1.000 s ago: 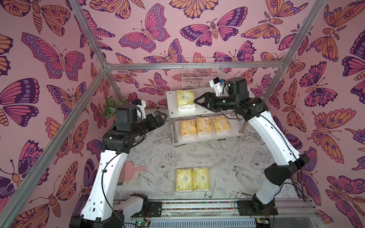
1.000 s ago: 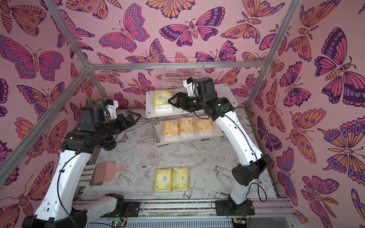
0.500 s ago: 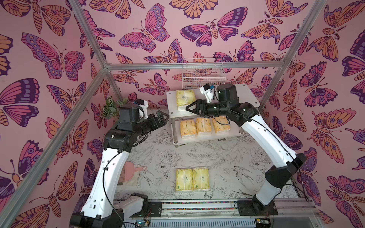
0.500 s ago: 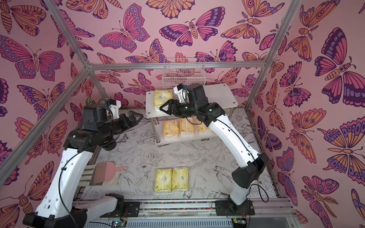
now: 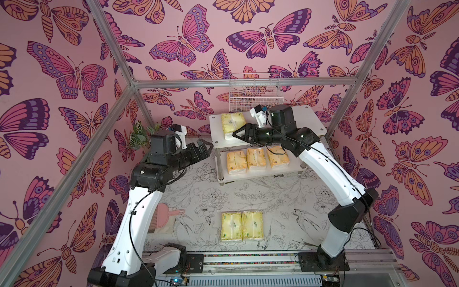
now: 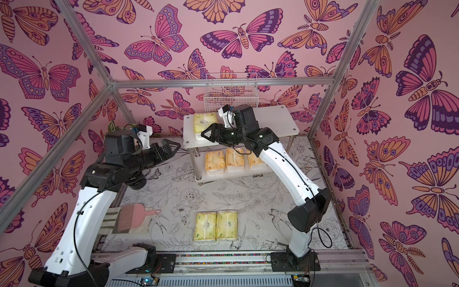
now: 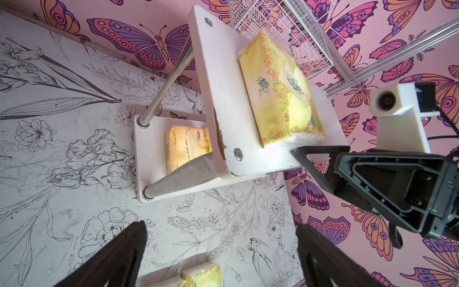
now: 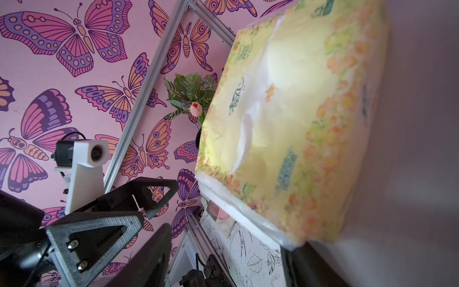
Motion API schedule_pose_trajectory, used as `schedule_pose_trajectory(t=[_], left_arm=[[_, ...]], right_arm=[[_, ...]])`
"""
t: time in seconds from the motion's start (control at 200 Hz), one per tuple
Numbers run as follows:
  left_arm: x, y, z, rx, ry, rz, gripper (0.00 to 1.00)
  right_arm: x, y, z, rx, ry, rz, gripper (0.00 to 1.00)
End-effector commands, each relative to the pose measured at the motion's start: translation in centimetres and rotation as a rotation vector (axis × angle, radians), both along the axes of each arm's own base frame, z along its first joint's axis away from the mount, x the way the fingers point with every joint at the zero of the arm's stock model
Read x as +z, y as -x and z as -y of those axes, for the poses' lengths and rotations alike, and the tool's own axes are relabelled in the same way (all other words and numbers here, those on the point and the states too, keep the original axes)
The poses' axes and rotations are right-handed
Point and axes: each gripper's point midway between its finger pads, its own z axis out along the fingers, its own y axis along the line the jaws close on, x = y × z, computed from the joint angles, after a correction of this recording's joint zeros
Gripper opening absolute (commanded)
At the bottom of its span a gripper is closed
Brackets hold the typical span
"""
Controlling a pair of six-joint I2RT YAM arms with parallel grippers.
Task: Place the tissue boxes on the shelf by color
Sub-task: Place a box of tissues on the shelf.
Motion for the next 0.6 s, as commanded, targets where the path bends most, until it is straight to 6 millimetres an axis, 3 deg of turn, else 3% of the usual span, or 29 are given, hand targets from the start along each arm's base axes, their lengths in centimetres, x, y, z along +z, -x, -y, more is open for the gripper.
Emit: schedule_pose_trajectory(t=[0.0,0.24,0.36,0.42,0.441,0.596], left_arm=[[0.0,0.4,0.0,-0.002,-0.001,0.011,1.0],[0.1,0.7,0.3,-0.013,0.007,0.014,0.99],[0.1,1.9,1.1,-0.048,0.025,0.013,0.99],[-0.7,2.9,1.9,-0.078,0.032,-0.003,1.0],[-1.1,3.2,2.2,-0.088,0.034,-0.013,0.99],[-5.0,6.9,5.3,-0.177,0.015,-0.094,0.99]], right_arm=[[0.7,-0.8,0.4,-0.024,-0.011,0.019,0.71],[1.4,0.2,0.7,-0.004,-0.041,0.017,0.71],[2.4,3.0,2.0,0.023,-0.062,0.034,0.71],[1.9,4.4,2.9,0.027,-0.052,0.031,0.71],[2.5,5.5,3.6,0.03,-0.062,0.044,0.71],[-2.0,9.5,7.2,0.007,0.009,-0.001,0.72]])
